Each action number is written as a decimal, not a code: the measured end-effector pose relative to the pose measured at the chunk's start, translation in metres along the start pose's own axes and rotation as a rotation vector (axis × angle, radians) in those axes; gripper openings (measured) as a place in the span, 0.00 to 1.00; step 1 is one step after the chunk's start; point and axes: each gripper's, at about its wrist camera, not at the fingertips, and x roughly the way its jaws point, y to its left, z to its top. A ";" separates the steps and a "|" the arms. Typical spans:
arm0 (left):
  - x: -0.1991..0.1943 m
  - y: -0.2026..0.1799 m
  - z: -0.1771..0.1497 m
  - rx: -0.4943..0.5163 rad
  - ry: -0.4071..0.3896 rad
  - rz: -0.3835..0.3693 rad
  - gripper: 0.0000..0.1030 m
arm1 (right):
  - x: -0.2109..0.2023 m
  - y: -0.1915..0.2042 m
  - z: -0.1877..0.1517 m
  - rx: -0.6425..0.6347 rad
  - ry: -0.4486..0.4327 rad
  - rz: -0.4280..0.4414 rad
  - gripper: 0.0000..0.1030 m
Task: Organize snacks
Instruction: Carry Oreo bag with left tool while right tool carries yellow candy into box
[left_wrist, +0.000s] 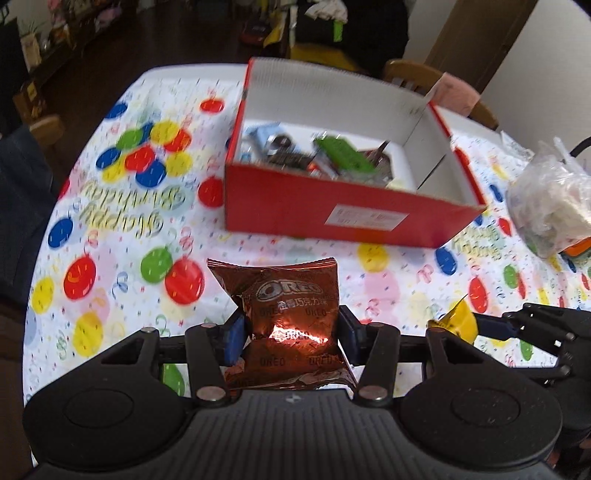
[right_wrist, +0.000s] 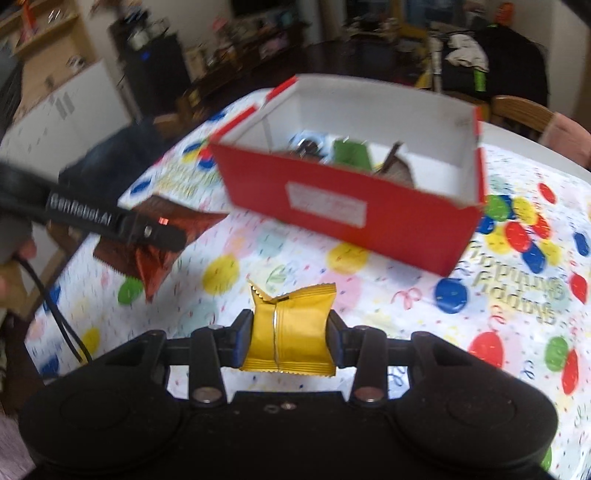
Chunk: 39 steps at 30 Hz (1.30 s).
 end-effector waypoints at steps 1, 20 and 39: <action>-0.002 -0.002 0.002 0.005 -0.010 -0.002 0.49 | -0.005 -0.003 0.003 0.019 -0.015 0.000 0.38; -0.019 -0.033 0.095 0.056 -0.118 0.001 0.49 | -0.026 -0.049 0.092 0.127 -0.169 -0.103 0.38; 0.062 -0.049 0.199 0.019 0.001 0.082 0.49 | 0.056 -0.100 0.185 0.156 -0.021 -0.121 0.38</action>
